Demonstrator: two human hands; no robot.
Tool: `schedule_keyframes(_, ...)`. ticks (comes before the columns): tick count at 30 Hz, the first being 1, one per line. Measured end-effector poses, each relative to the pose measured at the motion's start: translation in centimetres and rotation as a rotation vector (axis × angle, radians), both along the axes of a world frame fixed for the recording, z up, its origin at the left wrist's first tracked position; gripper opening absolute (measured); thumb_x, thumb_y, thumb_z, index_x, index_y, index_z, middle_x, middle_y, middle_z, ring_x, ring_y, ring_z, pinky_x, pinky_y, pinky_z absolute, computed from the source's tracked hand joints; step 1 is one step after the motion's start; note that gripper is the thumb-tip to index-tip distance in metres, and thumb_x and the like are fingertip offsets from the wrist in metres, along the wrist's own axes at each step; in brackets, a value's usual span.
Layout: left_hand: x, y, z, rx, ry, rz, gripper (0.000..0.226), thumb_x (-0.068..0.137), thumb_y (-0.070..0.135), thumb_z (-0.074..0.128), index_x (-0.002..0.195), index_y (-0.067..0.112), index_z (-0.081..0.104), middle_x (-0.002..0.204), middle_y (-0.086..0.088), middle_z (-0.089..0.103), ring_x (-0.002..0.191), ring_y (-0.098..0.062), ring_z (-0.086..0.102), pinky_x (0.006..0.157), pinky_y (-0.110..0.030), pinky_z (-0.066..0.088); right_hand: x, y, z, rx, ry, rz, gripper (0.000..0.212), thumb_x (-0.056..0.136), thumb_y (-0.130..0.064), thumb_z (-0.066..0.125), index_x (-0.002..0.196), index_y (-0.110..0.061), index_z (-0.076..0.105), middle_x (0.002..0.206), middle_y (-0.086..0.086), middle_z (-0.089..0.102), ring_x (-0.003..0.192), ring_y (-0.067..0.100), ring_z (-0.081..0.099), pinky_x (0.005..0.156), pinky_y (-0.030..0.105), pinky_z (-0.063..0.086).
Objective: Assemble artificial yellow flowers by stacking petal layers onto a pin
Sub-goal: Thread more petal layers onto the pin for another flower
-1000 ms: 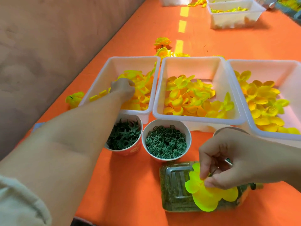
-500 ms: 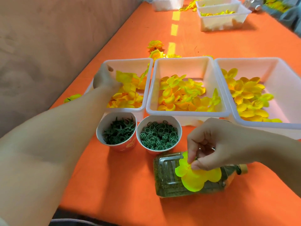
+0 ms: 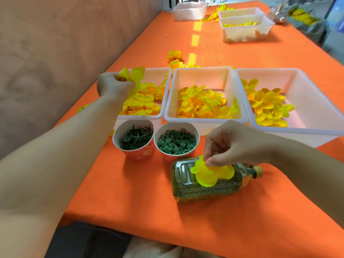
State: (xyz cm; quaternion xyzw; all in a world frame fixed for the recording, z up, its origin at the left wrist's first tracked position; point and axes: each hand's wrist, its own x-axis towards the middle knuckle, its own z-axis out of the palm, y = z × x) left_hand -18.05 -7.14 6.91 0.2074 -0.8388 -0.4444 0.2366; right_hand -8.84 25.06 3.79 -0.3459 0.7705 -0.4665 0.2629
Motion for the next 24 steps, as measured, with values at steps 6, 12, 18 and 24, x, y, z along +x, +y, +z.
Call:
schedule_keyframes(6, 6.2, 6.2, -0.7, 0.044, 0.139, -0.327, 0.012, 0.079, 0.006, 0.076, 0.074, 0.017, 0.075, 0.078, -0.013, 0.073, 0.071, -0.015, 0.058, 0.071, -0.032, 0.05, 0.8, 0.3, -0.5, -0.034, 0.037, -0.064, 0.003, 0.08, -0.017, 0.08, 0.08, -0.019, 0.077, 0.066, -0.004, 0.069, 0.061, 0.006, 0.058, 0.058, 0.02, 0.044)
schedule_keyframes(12, 12.1, 12.2, -1.0, -0.104, 0.286, -0.667, 0.009, 0.08, 0.0, 0.074, 0.074, 0.005, 0.07, 0.066, 0.0, 0.062, 0.064, -0.003, 0.056, 0.06, -0.014, 0.041, 1.4, 0.2, -0.5, -0.032, 0.072, -0.129, 0.009, 0.073, -0.034, 0.079, 0.081, -0.03, 0.079, 0.073, 0.01, 0.071, 0.064, 0.012, 0.057, 0.059, 0.032, 0.044)
schedule_keyframes(18, 14.2, 13.8, -0.9, -0.094, 0.27, -0.755, 0.006, 0.078, 0.0, 0.078, 0.078, 0.002, 0.072, 0.07, -0.007, 0.065, 0.068, -0.014, 0.06, 0.059, -0.023, 0.044, 1.6, 0.0, -0.2, 0.016, 0.127, -0.182, 0.035, 0.064, -0.05, 0.078, 0.083, -0.021, 0.076, 0.079, 0.011, 0.072, 0.07, 0.023, 0.064, 0.066, 0.044, 0.051)
schedule_keyframes(24, 15.1, 13.0, -0.9, -0.213, 0.242, -0.855, 0.004, 0.078, -0.004, 0.075, 0.078, 0.0, 0.076, 0.084, -0.013, 0.068, 0.076, -0.025, 0.063, 0.06, -0.031, 0.048, 1.5, 0.1, -0.6, 0.012, 0.128, -0.172, 0.013, 0.068, -0.044, 0.079, 0.08, -0.039, 0.078, 0.083, -0.005, 0.076, 0.081, 0.01, 0.071, 0.078, 0.034, 0.058)
